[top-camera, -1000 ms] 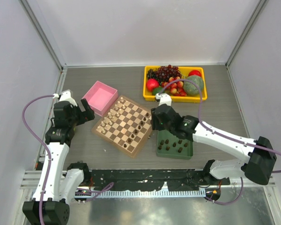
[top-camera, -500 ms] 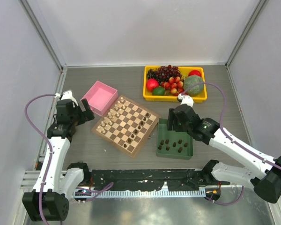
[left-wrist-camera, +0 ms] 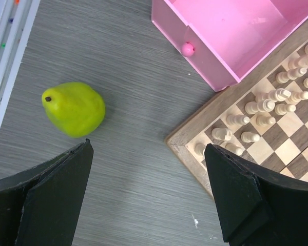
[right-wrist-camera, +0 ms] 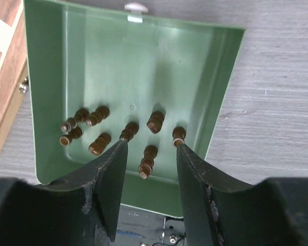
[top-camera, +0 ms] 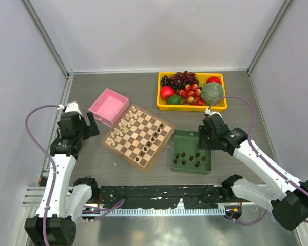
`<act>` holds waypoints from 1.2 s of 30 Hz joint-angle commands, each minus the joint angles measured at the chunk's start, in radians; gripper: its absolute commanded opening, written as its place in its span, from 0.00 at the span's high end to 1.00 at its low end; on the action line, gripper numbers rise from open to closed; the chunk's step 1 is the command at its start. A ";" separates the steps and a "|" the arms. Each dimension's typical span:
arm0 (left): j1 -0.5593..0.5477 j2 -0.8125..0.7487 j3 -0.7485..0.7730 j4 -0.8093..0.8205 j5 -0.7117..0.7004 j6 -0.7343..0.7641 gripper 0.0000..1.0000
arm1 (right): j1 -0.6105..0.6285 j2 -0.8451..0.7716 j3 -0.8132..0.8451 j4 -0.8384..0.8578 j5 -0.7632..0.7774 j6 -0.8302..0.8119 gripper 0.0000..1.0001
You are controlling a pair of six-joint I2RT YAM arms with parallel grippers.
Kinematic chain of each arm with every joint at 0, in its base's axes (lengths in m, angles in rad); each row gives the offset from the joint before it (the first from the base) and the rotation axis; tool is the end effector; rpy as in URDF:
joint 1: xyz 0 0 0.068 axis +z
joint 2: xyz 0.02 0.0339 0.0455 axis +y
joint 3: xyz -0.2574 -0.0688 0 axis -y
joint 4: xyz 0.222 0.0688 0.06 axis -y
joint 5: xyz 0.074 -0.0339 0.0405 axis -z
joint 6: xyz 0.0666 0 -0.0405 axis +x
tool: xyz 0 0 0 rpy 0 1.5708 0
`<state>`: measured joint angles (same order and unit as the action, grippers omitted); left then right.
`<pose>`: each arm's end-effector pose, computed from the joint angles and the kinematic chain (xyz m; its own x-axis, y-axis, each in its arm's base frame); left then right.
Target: Set up the chess pieces on the board
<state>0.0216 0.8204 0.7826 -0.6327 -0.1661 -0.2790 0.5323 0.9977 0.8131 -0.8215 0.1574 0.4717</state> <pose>0.1777 0.0149 0.2665 -0.5557 -0.2837 -0.7815 -0.3161 0.9415 -0.1170 0.1642 0.0846 0.2299 -0.8433 0.0241 -0.5369 -0.0514 0.9908 0.1252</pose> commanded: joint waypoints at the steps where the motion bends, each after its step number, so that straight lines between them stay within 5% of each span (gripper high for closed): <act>1: 0.005 -0.020 0.006 0.005 -0.036 0.053 0.01 | -0.008 -0.018 -0.014 -0.068 -0.087 -0.025 0.52; 25: 0.003 -0.044 -0.014 0.027 -0.038 0.109 0.01 | -0.014 0.074 -0.080 -0.045 -0.047 0.084 0.57; 36: 0.005 -0.040 0.003 0.016 0.032 0.112 0.01 | -0.025 0.090 0.159 -0.042 0.082 -0.053 0.47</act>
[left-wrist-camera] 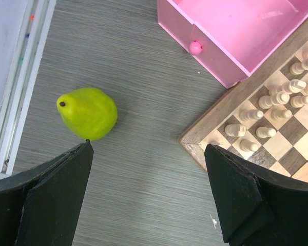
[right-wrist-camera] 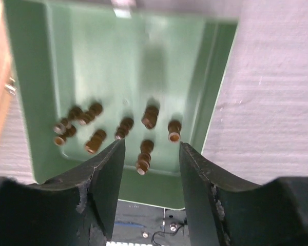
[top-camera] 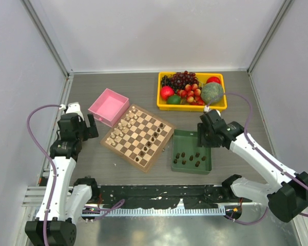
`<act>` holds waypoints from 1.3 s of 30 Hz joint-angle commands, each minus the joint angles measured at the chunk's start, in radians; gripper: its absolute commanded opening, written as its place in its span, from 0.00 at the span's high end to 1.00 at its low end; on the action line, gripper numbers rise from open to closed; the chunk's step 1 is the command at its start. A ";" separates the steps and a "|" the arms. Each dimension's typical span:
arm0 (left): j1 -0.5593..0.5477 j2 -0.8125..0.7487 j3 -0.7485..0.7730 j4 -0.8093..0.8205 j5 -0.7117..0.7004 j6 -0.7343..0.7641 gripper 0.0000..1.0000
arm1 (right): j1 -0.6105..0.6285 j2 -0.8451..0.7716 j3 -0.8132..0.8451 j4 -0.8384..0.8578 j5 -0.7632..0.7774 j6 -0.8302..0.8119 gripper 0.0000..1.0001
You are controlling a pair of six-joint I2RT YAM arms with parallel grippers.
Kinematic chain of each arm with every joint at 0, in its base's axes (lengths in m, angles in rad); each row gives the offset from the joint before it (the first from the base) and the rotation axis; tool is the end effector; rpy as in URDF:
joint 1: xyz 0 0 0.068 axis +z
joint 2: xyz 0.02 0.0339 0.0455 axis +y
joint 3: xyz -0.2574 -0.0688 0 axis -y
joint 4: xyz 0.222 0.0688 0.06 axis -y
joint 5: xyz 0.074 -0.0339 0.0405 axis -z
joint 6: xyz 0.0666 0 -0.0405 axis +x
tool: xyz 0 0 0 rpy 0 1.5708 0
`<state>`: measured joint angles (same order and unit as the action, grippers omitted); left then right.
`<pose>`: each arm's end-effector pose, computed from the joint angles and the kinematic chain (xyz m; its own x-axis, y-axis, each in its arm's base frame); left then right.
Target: Set up the chess pieces on the board
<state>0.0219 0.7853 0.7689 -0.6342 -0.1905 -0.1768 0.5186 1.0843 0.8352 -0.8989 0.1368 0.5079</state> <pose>0.1715 0.0164 0.2674 -0.5658 -0.1851 -0.8035 -0.2760 0.9608 -0.0271 0.1669 0.0848 0.2168 -0.9072 0.0370 -0.4190 -0.0014 0.9959 0.0909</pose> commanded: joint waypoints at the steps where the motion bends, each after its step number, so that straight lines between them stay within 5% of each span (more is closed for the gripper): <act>1: 0.003 -0.006 0.018 0.019 0.077 0.007 0.01 | -0.017 0.035 0.174 0.044 0.103 -0.113 0.47; 9: 0.001 -0.032 0.061 -0.013 0.281 0.042 0.01 | -0.023 0.247 0.363 0.132 0.054 -0.460 0.27; 15: 0.000 -0.031 0.052 -0.010 0.336 0.072 0.01 | -0.022 0.238 0.325 0.342 0.034 -0.587 0.01; 19: -0.002 -0.052 0.026 0.004 0.313 0.077 0.01 | -0.023 0.164 0.229 0.480 -0.065 -0.777 0.03; 26: 0.001 -0.037 0.030 0.002 0.318 0.068 0.01 | -0.066 0.221 0.272 0.342 -0.235 -1.029 0.02; 39: 0.000 -0.021 -0.006 0.016 0.295 0.049 0.01 | -0.086 0.403 0.364 0.253 -0.307 -1.117 0.04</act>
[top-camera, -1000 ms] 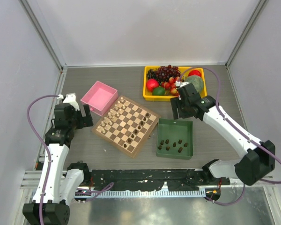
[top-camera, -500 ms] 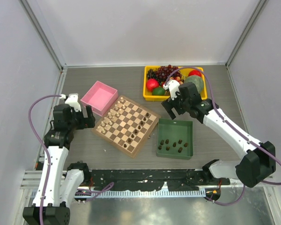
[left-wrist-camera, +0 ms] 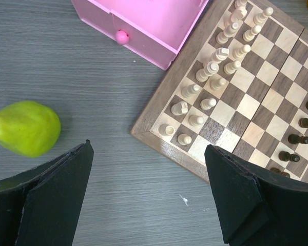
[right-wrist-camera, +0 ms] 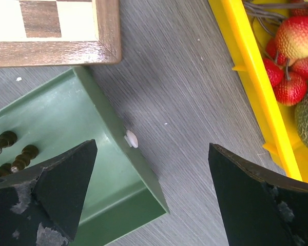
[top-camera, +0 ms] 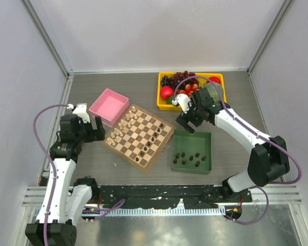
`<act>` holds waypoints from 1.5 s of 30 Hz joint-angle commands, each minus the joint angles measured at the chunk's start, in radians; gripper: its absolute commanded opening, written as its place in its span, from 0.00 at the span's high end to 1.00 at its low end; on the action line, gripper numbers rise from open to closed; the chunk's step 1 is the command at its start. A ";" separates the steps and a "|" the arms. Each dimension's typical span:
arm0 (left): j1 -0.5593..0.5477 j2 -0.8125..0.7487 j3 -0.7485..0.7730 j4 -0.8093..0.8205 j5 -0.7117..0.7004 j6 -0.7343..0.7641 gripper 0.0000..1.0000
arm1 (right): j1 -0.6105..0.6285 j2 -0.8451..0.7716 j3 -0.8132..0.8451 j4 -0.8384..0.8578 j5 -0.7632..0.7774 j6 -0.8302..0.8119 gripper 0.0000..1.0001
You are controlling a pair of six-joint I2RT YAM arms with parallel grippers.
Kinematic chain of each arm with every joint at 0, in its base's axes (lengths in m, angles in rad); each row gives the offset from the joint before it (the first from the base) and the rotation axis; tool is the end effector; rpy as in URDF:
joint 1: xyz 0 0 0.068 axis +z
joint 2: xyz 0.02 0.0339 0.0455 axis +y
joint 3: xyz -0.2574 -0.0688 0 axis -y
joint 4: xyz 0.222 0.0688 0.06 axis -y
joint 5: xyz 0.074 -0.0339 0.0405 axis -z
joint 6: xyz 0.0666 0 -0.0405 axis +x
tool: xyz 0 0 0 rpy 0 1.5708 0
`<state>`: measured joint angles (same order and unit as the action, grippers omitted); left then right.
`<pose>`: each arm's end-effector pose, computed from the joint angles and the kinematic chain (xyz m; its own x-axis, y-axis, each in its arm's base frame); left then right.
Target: Set up the chess pieces on the board
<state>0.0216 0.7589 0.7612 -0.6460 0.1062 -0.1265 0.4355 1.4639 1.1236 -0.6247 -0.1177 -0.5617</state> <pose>0.1674 -0.0034 0.2670 -0.6032 -0.1385 -0.7855 -0.0129 0.9864 -0.1640 0.2702 0.1343 0.2367 -0.3754 -0.7581 -0.5333 -0.8029 0.5535 -0.2216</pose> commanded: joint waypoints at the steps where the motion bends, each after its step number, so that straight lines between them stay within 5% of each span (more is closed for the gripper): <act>1: -0.002 0.006 0.003 0.026 -0.006 0.001 0.01 | -0.004 0.032 0.096 -0.048 -0.075 -0.053 0.04; 14: 0.000 0.023 0.006 0.025 -0.028 0.007 0.01 | -0.003 0.158 0.145 -0.141 -0.266 -0.030 0.12; 45: 0.001 0.023 0.006 0.020 -0.039 0.010 0.01 | -0.003 0.250 0.059 0.002 -0.183 0.075 0.37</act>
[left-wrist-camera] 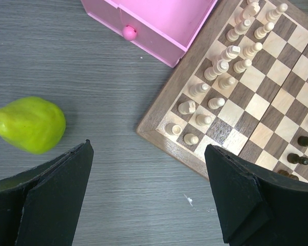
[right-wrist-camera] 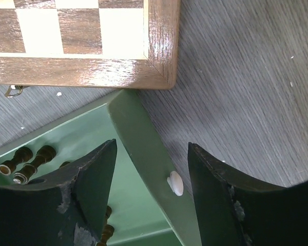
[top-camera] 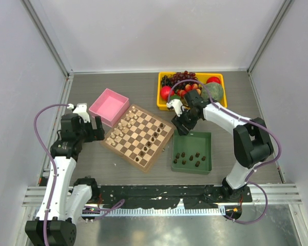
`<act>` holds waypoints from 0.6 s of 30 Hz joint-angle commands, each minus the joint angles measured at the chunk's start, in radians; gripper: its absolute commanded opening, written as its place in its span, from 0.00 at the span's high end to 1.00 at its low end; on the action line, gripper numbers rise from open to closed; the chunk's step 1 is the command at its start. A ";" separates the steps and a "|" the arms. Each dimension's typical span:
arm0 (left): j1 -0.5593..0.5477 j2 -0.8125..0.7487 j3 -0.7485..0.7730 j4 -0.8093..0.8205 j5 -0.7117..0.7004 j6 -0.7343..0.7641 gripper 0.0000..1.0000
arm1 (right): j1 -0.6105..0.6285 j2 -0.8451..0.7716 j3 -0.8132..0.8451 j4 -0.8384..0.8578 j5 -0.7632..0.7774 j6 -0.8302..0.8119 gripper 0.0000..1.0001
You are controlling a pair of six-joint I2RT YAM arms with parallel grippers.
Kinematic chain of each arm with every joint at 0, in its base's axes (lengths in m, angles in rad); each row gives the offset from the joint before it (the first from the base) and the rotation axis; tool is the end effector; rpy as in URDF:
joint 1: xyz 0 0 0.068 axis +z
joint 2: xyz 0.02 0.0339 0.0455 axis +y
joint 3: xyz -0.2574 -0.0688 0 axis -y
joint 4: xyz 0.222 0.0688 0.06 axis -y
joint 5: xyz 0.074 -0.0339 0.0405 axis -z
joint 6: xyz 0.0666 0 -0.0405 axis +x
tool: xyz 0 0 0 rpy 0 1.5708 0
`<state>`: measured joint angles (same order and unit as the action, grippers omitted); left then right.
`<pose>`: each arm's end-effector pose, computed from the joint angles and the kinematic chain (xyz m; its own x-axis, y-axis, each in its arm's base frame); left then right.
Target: Set up the chess pieces on the board
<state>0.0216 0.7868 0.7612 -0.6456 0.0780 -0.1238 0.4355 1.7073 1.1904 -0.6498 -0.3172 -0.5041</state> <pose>0.1717 -0.0015 0.2627 -0.6219 -0.1366 -0.7711 -0.0376 0.9887 -0.1448 0.2919 0.1587 0.1847 -0.4826 -0.7307 -0.4828 -0.8510 0.5216 0.0612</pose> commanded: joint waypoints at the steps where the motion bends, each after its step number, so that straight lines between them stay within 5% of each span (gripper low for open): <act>1: 0.000 -0.008 0.004 0.020 -0.011 0.009 0.01 | -0.004 0.008 -0.009 0.026 0.018 0.019 0.37; 18: 0.000 -0.004 0.003 0.021 -0.015 0.015 0.01 | -0.026 -0.034 -0.097 -0.007 0.084 0.030 0.55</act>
<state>0.0216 0.7868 0.7612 -0.6456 0.0708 -0.1219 0.4267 1.7168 1.1168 -0.6506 -0.2565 -0.4900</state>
